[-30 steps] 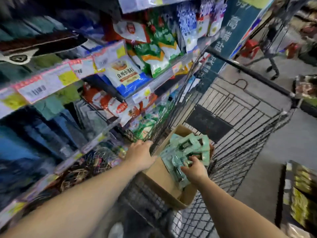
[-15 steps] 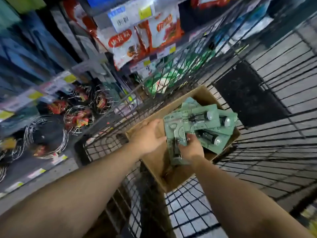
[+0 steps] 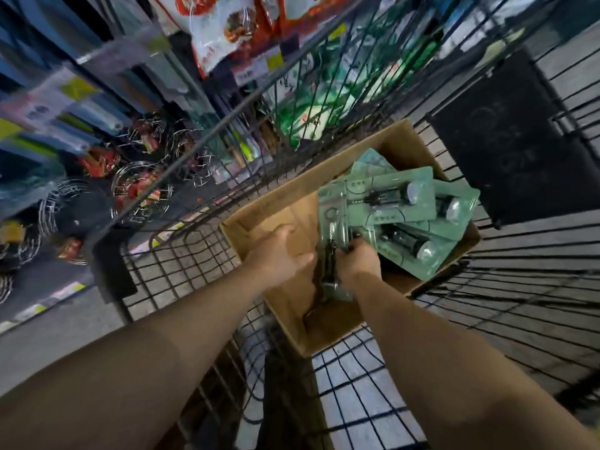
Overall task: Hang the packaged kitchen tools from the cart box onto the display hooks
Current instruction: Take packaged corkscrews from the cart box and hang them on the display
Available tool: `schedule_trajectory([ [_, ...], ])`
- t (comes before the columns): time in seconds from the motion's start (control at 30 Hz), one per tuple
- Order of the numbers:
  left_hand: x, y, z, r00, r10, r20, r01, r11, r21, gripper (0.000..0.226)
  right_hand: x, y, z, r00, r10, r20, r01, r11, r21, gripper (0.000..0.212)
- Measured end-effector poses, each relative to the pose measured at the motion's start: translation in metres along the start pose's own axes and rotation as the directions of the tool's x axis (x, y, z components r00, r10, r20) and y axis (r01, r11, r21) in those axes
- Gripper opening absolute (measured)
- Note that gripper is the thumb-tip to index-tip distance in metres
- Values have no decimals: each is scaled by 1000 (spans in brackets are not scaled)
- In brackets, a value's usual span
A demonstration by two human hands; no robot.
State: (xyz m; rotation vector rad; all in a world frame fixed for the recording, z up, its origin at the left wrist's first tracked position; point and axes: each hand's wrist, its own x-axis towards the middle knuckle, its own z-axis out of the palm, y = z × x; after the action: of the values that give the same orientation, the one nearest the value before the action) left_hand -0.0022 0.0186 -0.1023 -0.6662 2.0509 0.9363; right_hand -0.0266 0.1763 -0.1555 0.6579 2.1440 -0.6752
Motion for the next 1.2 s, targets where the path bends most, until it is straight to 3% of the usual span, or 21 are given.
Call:
schedule_trajectory([
  [0.1, -7, 5, 4, 996, -76, 38, 81, 988, -135, 78, -16, 2, -14, 995, -15, 100, -13, 962, 273, 17],
  [0.2, -12, 9, 3, 987, -131, 88, 153, 935, -320, 76, -35, 2, -29, 934, -99, 344, -124, 812, 571, 15],
  [0.3, -16, 10, 3, 972, -174, 159, 229, 856, -464, 82, -40, 0, -44, 821, -219, 528, -183, 774, 606, 28],
  [0.37, -14, 6, 4, 968, -185, 169, 246, 828, -505, 79, -36, -5, -54, 805, -224, 549, -100, 862, 498, 28],
  [0.4, -15, 5, 4, 968, -189, 164, 248, 819, -517, 73, -32, -9, -59, 838, -221, 499, 0, 914, 405, 31],
  [0.47, -15, 0, 5, 967, -205, 152, 255, 812, -525, 66, -16, -15, -66, 933, -277, 228, 256, 960, 116, 40],
  [0.5, -16, -2, 5, 966, -212, 147, 258, 812, -524, 66, -7, -20, -69, 934, -358, 20, 358, 928, -105, 41],
  [0.53, -16, -4, 6, 965, -220, 144, 263, 810, -525, 69, 2, -26, -72, 870, -474, -139, 403, 844, -355, 42],
  [0.57, -16, -5, 7, 964, -224, 142, 265, 809, -524, 72, 11, -30, -75, 802, -566, -191, 391, 739, -549, 45],
  [0.6, -17, -5, 7, 964, -226, 142, 267, 808, -524, 74, 19, -35, -78, 778, -605, -169, 357, 647, -673, 51],
  [0.67, -17, -6, 8, 965, -220, 142, 262, 812, -521, 73, 33, -43, -80, 821, -567, -68, 282, 507, -815, 67],
  [0.77, -16, -7, 8, 966, -212, 146, 257, 820, -511, 73, 41, -47, -81, 864, -502, 22, 215, 329, -919, 81],
  [0.83, -16, -9, 8, 966, -216, 141, 258, 815, -519, 73, 38, -48, -84, 861, -507, 38, 196, 262, -945, 79],
  [1.03, -23, -16, 4, 961, -240, 135, 275, 823, -497, 80, 18, -47, -93, 888, -459, 16, 130, 218, -967, 51],
  [1.2, -37, -18, 2, 968, -213, 137, 253, 829, -499, 79, 11, -41, -96, 901, -429, 61, 157, 191, -969, 60],
])
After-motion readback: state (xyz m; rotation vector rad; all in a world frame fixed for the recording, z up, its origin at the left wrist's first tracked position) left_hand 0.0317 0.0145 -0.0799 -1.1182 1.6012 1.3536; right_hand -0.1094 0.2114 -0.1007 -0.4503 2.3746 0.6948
